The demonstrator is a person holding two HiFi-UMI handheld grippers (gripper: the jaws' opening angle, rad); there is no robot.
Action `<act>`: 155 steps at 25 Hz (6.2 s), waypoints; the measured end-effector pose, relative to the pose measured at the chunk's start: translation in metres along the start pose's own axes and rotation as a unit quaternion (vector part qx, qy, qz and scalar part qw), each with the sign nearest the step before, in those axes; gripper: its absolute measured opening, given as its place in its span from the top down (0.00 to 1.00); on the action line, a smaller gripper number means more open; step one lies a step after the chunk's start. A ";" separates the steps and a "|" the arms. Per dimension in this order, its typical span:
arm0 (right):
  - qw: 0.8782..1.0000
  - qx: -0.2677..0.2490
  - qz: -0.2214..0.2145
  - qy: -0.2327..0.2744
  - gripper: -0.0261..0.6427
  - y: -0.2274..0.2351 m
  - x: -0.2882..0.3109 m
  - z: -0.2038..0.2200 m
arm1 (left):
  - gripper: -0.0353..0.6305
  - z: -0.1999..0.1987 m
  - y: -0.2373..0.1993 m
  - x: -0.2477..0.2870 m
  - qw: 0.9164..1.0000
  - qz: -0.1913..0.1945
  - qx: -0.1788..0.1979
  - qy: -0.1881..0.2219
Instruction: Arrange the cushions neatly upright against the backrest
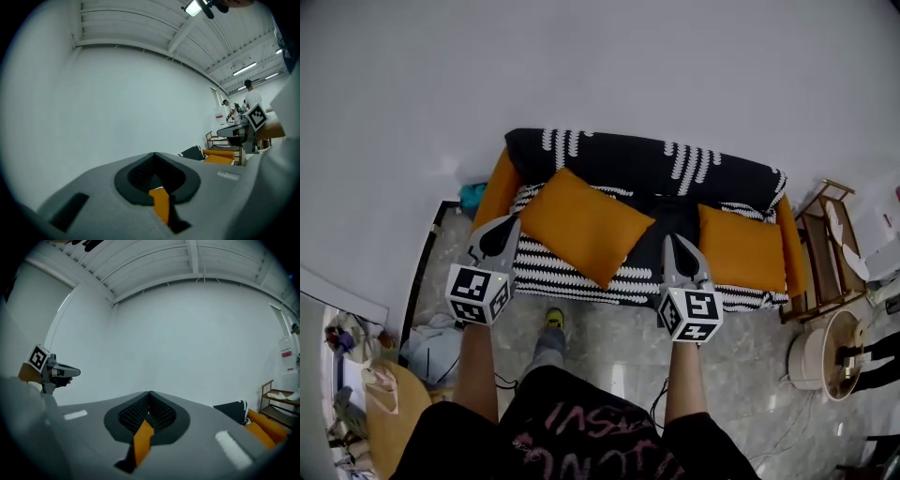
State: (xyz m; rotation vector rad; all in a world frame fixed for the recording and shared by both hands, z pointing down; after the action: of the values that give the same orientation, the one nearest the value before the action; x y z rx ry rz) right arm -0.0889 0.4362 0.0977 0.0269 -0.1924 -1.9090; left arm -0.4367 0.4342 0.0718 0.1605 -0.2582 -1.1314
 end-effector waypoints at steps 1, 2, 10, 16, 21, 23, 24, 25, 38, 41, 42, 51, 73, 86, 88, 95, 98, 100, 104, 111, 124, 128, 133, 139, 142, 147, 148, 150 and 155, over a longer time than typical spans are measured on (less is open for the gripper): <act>1.000 0.001 0.004 0.000 0.95 0.000 0.018 -0.001 | 0.94 0.004 -0.015 0.014 1.000 0.001 -0.001 -0.003; 1.000 0.002 0.008 -0.001 0.95 -0.001 0.036 -0.001 | 0.94 0.008 -0.030 0.029 1.000 0.002 -0.003 -0.007; 0.998 0.018 0.051 -0.035 0.95 -0.002 0.164 0.010 | 0.94 0.040 -0.126 0.147 0.998 0.055 -0.011 -0.038; 0.994 0.025 0.092 -0.061 0.95 0.003 0.230 0.013 | 0.94 0.066 -0.179 0.216 0.994 0.091 -0.025 -0.060; 0.992 0.025 0.103 -0.074 0.95 0.000 0.265 0.016 | 0.94 0.085 -0.207 0.250 0.991 0.107 -0.033 -0.071; 0.990 0.029 0.110 -0.080 0.95 0.003 0.273 0.021 | 0.94 0.091 -0.211 0.262 0.990 0.113 -0.033 -0.075; 0.990 0.032 0.114 -0.083 0.95 0.005 0.276 0.025 | 0.94 0.094 -0.213 0.268 0.990 0.116 -0.031 -0.078; 0.989 0.035 0.116 -0.088 0.95 0.007 0.279 0.029 | 0.94 0.098 -0.213 0.273 0.989 0.119 -0.029 -0.081; 0.977 0.056 0.133 -0.156 0.95 0.053 0.311 0.093 | 0.94 0.158 -0.199 0.346 0.980 0.144 -0.022 -0.138; 0.974 0.069 0.132 -0.172 0.95 0.069 0.325 0.113 | 0.94 0.174 -0.189 0.369 0.976 0.154 0.002 -0.157; 0.973 0.072 0.132 -0.177 0.95 0.074 0.328 0.121 | 0.94 0.180 -0.185 0.376 0.973 0.159 0.016 -0.165; 0.952 0.125 0.161 -0.228 0.95 0.104 0.341 0.206 | 0.94 0.253 -0.163 0.425 0.962 0.179 -0.001 -0.206; 0.887 0.242 0.196 -0.339 0.57 0.149 0.330 0.404 | 0.80 0.443 -0.154 0.484 0.925 0.204 -0.030 -0.320; 0.846 0.282 0.197 -0.407 0.30 0.161 0.360 0.477 | 0.46 0.526 -0.161 0.521 0.894 0.215 0.012 -0.393; 0.838 0.299 0.196 -0.411 0.29 0.165 0.362 0.485 | 0.44 0.532 -0.161 0.525 0.892 0.219 0.009 -0.396; 0.831 0.331 0.171 -0.414 0.28 0.171 0.368 0.500 | 0.48 0.548 -0.153 0.532 0.883 0.238 -0.016 -0.404; 0.834 0.325 0.164 -0.415 0.32 0.170 0.371 0.498 | 0.52 0.546 -0.151 0.533 0.879 0.242 -0.021 -0.410; 0.837 0.318 0.163 -0.415 0.36 0.168 0.374 0.495 | 0.55 0.543 -0.148 0.535 0.875 0.244 -0.015 -0.417; 0.843 0.305 0.161 -0.412 0.43 0.164 0.375 0.493 | 0.61 0.542 -0.145 0.534 0.871 0.248 -0.006 -0.424; 0.861 0.270 0.157 -0.402 0.58 0.153 0.373 0.484 | 0.81 0.533 -0.146 0.521 0.885 0.239 -0.011 -0.399; 0.908 0.156 0.144 -0.362 0.69 0.150 0.380 0.440 | 0.91 0.496 -0.152 0.480 0.921 0.198 -0.005 -0.336; 0.928 0.111 0.132 -0.329 0.70 0.152 0.394 0.408 | 0.92 0.467 -0.163 0.470 0.942 0.162 -0.016 -0.295; 0.950 0.064 0.099 -0.291 0.71 0.155 0.429 0.374 | 0.92 0.437 -0.187 0.464 0.961 0.109 -0.016 -0.253; 0.966 0.001 0.048 -0.252 0.71 0.155 0.504 0.336 | 0.92 0.420 -0.219 0.454 0.972 0.026 -0.019 -0.233; 0.972 -0.028 0.019 -0.234 0.71 0.150 0.540 0.322 | 0.92 0.419 -0.236 0.450 0.974 -0.009 -0.038 -0.221; 0.977 -0.069 -0.021 -0.202 0.71 0.147 0.596 0.325 | 0.92 0.436 -0.256 0.457 0.977 -0.055 -0.039 -0.203; 0.978 -0.076 -0.023 -0.194 0.71 0.147 0.605 0.327 | 0.92 0.441 -0.260 0.461 0.977 -0.058 -0.039 -0.200; 0.980 -0.088 -0.022 -0.175 0.71 0.147 0.618 0.329 | 0.92 0.448 -0.266 0.468 0.979 -0.061 -0.034 -0.194; 0.980 -0.090 -0.025 -0.174 0.70 0.151 0.620 0.351 | 0.91 0.471 -0.261 0.476 0.975 -0.063 -0.035 -0.211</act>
State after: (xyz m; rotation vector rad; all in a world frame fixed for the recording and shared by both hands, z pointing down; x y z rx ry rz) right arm -0.1985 -0.1523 0.5129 -0.4304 -0.2558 -1.9638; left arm -0.6074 -0.1054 0.5147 -0.1322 -0.5914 -1.2943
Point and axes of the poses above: the fingertips, and each gripper's own axes: x forward along the fingers, y to its right, z out of its underside, the point moved 8 cm from there along -x, backward along the fingers, and after that the axes turned 7 degrees about x, right-handed, at the moved point
